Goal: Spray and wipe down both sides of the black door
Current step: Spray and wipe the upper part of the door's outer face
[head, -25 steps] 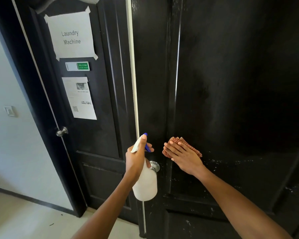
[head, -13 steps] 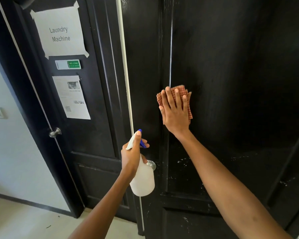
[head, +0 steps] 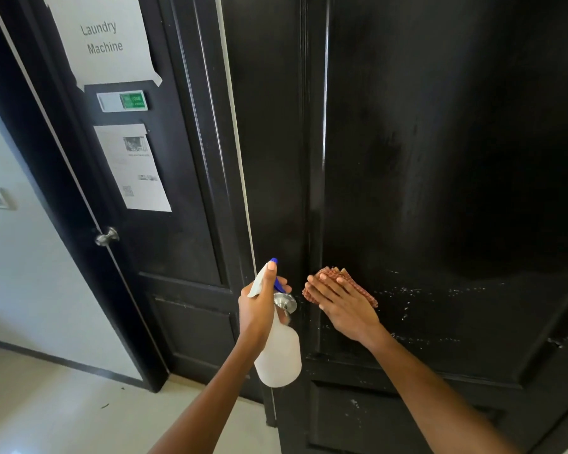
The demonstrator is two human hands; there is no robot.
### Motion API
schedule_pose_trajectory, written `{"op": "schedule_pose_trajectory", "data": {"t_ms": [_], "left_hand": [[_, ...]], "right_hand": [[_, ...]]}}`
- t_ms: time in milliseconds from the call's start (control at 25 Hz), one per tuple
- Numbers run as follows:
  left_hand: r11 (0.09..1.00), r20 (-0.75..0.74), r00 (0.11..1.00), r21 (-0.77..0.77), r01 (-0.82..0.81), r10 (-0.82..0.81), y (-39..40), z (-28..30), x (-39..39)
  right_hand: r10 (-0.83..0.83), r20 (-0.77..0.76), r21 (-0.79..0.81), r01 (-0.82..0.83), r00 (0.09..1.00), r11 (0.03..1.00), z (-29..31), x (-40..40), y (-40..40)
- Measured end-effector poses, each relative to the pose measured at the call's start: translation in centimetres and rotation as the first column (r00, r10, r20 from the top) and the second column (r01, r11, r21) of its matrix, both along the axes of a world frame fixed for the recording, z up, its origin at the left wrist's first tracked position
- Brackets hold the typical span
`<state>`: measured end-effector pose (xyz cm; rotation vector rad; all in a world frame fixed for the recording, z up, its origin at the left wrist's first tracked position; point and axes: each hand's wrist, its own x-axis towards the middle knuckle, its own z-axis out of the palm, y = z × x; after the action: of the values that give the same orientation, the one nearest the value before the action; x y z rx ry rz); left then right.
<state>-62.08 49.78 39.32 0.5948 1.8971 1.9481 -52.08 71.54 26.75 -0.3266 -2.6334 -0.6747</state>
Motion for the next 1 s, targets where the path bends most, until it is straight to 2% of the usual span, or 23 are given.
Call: {"op": "schedule_pose_trajectory", "data": {"t_ms": [80, 160, 320, 400, 680, 880, 1000], "left_hand": [[1.0, 0.008, 1.0, -0.004, -0.003, 0.003, 0.0, -0.3, 0.7], [1.0, 0.011, 1.0, -0.008, 0.009, -0.009, 0.1, -0.5, 1.3], [0.999, 0.046, 0.999, -0.037, -0.008, 0.009, 1.1, -2.4, 2.8], [0.998, 0.057, 0.998, -0.052, -0.027, 0.03, 2.0, -3.9, 3.5], [1.0, -0.04, 0.999, 0.023, -0.014, 0.015, 5.0, -10.0, 3.2], [0.987, -0.154, 0.988, 0.15, 0.055, -0.032, 5.7, -15.4, 3.5], [0.967, -0.24, 0.967, 0.215, 0.137, -0.084, 6.6, -18.5, 4.2]], "right_hand": [[0.0, -0.021, -0.008, 0.0, 1.0, 1.0, 1.3, 0.7, 0.4], [-0.064, -0.147, -0.03, 0.06, 0.987, 0.998, 3.0, 1.8, 1.3], [-0.258, -0.447, -0.179, 0.197, 0.856, 0.964, 5.8, 3.7, 3.4], [-0.277, -0.528, -0.197, 0.202, 0.803, 0.959, 5.8, 3.2, 3.4], [-0.02, -0.511, 0.048, 0.052, 0.859, 0.997, 1.0, 2.6, 5.2], [0.054, -0.637, 0.111, 0.022, 0.769, 0.994, -1.2, 0.8, 5.7], [0.079, -0.656, 0.207, 0.077, 0.751, 0.975, -1.7, 0.4, 6.4]]}}
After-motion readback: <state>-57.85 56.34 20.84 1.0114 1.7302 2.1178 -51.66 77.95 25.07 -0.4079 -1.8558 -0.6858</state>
